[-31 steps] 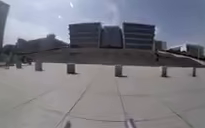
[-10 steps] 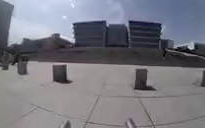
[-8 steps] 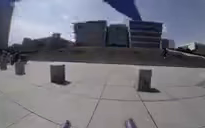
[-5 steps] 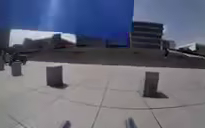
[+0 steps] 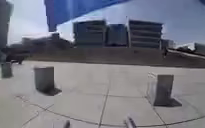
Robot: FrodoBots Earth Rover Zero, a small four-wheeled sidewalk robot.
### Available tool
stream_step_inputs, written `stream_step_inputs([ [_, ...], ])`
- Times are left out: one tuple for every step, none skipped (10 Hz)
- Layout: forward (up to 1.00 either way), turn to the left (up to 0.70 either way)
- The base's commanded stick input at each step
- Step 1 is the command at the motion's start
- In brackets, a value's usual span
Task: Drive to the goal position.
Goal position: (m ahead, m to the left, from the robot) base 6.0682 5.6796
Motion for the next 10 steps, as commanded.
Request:
stream_step_inputs([
  [0.85, 0.0],
  [0.85, 0.0],
  [0.85, 0.0],
  [0.85, 0.0],
  [0.85, 0.0],
  [0.85, -0.26],
  [0.85, -0.34],
  [0.85, -0.34],
  [0.85, -0.34],
  [0.85, -0.34],
])
